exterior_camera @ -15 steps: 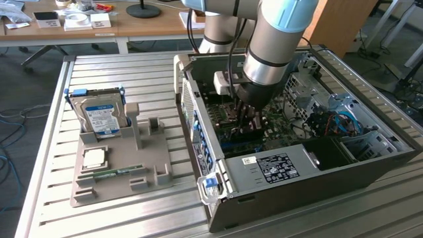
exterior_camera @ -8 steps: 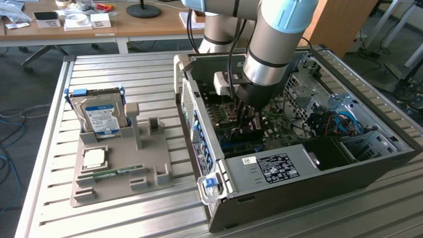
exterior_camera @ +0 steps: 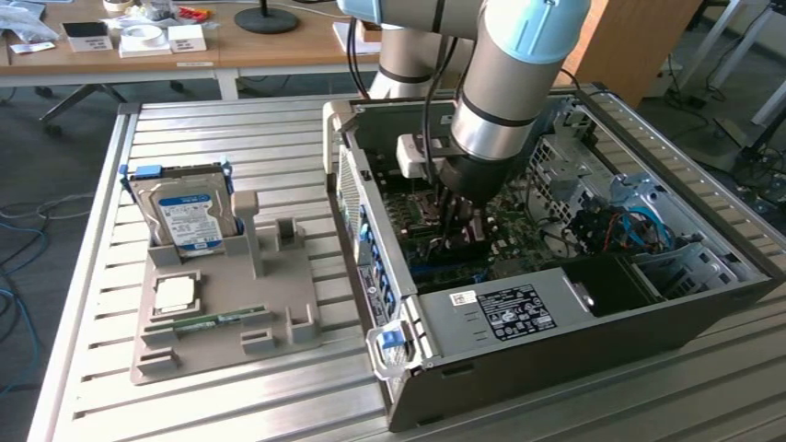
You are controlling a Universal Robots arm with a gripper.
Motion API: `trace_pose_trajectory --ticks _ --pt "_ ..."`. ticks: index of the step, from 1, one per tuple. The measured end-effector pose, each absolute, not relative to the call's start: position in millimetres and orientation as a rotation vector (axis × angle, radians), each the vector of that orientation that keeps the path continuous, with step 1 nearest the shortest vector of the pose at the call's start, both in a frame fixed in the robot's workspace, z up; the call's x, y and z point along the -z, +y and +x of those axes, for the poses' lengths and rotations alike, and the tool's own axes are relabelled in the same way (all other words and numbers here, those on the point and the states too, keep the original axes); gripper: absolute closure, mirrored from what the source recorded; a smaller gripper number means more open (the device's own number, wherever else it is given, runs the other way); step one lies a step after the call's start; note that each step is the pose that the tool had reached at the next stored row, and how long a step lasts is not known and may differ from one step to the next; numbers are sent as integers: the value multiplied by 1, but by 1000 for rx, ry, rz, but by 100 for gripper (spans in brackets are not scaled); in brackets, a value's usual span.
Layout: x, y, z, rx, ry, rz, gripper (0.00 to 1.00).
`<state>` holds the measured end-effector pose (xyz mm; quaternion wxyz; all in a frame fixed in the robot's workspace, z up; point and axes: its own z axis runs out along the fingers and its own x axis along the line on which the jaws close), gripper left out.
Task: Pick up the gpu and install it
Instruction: 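Insert the gpu into the slot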
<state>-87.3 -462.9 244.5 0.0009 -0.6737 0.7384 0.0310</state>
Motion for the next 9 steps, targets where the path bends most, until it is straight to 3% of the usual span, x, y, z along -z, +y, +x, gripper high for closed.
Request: trace_pose_trajectory --ticks 7,9 --pt "-244 -463 -87 -99 2318 -2115 73" --pt "-244 -463 -88 -98 2318 -2113 67"
